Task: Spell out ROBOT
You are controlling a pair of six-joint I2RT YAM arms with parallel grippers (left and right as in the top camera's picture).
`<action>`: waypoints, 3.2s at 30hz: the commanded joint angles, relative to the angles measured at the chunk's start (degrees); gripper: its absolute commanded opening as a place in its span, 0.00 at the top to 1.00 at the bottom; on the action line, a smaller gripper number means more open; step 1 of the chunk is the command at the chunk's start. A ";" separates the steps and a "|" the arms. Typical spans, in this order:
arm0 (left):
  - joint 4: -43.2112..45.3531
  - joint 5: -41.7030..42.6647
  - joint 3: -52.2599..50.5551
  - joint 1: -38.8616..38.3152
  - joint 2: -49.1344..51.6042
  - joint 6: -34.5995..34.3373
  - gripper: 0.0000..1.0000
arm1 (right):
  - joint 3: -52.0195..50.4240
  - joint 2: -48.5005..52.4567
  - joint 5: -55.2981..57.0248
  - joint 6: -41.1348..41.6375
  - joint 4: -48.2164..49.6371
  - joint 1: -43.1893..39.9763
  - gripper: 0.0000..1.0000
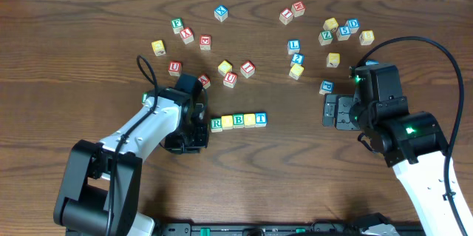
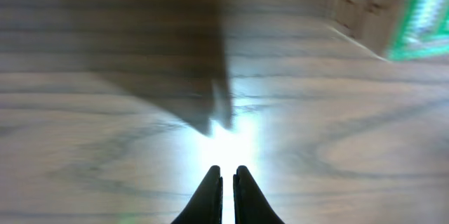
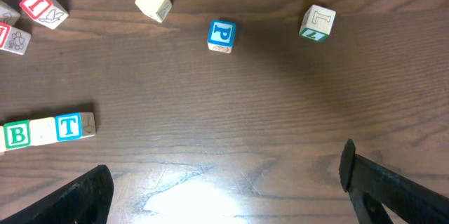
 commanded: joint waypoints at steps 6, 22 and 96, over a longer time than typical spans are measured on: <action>3.41 8.87 -0.09 -0.20 -0.17 10.25 0.93 | 0.85 -0.57 0.74 0.13 -0.04 -0.31 0.01; 12.33 -0.22 -0.13 -4.83 -0.15 12.94 0.92 | 0.85 -0.57 0.74 0.13 -0.28 -0.31 0.01; 15.89 3.91 -0.13 -4.98 -0.15 13.46 0.92 | 0.85 -0.57 -1.55 0.17 0.00 -0.28 0.01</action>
